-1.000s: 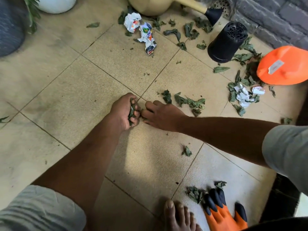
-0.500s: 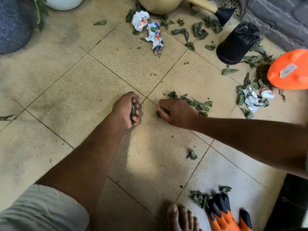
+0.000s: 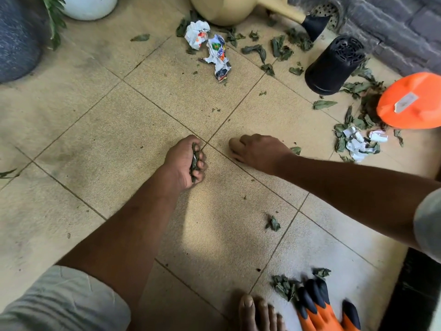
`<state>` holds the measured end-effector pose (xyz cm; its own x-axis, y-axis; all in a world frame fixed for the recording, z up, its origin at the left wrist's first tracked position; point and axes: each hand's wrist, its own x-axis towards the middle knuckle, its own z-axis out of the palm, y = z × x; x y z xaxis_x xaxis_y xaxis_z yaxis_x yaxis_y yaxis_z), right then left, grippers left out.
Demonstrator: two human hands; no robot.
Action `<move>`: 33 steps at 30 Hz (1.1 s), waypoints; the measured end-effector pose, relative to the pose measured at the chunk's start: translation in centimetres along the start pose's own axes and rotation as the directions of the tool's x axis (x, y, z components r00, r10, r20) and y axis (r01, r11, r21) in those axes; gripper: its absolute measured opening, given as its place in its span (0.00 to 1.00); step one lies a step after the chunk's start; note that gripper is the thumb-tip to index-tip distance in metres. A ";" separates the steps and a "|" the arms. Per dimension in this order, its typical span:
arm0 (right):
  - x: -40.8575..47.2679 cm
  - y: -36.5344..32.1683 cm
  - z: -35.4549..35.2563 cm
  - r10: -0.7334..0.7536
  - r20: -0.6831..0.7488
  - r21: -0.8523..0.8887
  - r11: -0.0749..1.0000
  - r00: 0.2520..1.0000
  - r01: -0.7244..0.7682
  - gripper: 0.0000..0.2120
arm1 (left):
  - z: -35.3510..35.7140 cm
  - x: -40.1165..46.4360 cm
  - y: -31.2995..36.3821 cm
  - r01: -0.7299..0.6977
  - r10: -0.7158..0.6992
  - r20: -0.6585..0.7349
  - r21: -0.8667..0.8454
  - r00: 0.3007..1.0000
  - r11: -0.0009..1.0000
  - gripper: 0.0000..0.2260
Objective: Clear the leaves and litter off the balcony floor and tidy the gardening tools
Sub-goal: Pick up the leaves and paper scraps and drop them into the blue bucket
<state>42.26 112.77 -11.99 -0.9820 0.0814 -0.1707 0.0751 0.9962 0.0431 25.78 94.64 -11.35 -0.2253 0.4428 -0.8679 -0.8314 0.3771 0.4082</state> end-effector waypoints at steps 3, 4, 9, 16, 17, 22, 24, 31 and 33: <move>0.3 0.2 -0.3 -0.070 0.069 -0.119 0.990 0.995 0.078 0.13 | 0.1 0.1 -0.1 0.011 -0.011 -0.012 -0.001 1.000 1.000 0.16; 0.5 0.1 -0.6 -0.031 0.084 -0.080 0.996 0.996 0.038 0.11 | 0.2 0.0 0.0 0.021 -0.021 -0.012 -0.003 1.000 1.000 0.16; 3.1 -1.2 -3.4 0.346 -0.006 0.399 0.861 0.938 -0.315 0.15 | 2.6 -2.3 3.0 0.010 -0.011 -0.046 -0.025 0.999 1.000 0.17; 6.3 -1.5 -16.8 0.675 0.086 0.741 0.448 0.732 -0.500 0.17 | 8.6 -12.6 13.9 -0.112 0.107 -0.127 -0.034 0.986 0.993 0.14; 6.1 -1.6 -20.2 0.701 0.132 0.770 0.373 0.701 -0.518 0.18 | 9.1 -15.4 15.5 -0.107 0.104 -0.131 -0.018 0.986 0.994 0.14; 4.4 -4.3 -39.1 0.757 0.385 0.862 -0.090 0.527 -0.500 0.18 | 10.4 -30.8 22.6 -0.093 0.094 -0.196 0.016 0.976 0.996 0.14; 3.7 -5.8 -46.4 0.750 0.462 0.860 -0.249 0.474 -0.445 0.18 | 11.0 -37.2 25.1 -0.091 0.091 -0.223 0.011 0.971 0.996 0.14; 2.5 -11.4 -72.9 0.688 0.603 0.798 -0.532 0.404 -0.283 0.15 | 13.9 -60.8 34.9 -0.126 0.100 -0.252 -0.089 0.962 0.988 0.16; 2.6 -13.0 -79.8 0.684 0.617 0.784 -0.575 0.390 -0.232 0.14 | 14.9 -66.9 37.7 -0.184 0.142 -0.277 -0.133 0.950 0.974 0.16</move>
<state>24.87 97.68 65.51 -0.2242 0.7310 -0.6445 0.3209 -0.5691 -0.7571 17.07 91.37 66.29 -0.4726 0.2494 -0.8452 -0.8357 0.1775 0.5197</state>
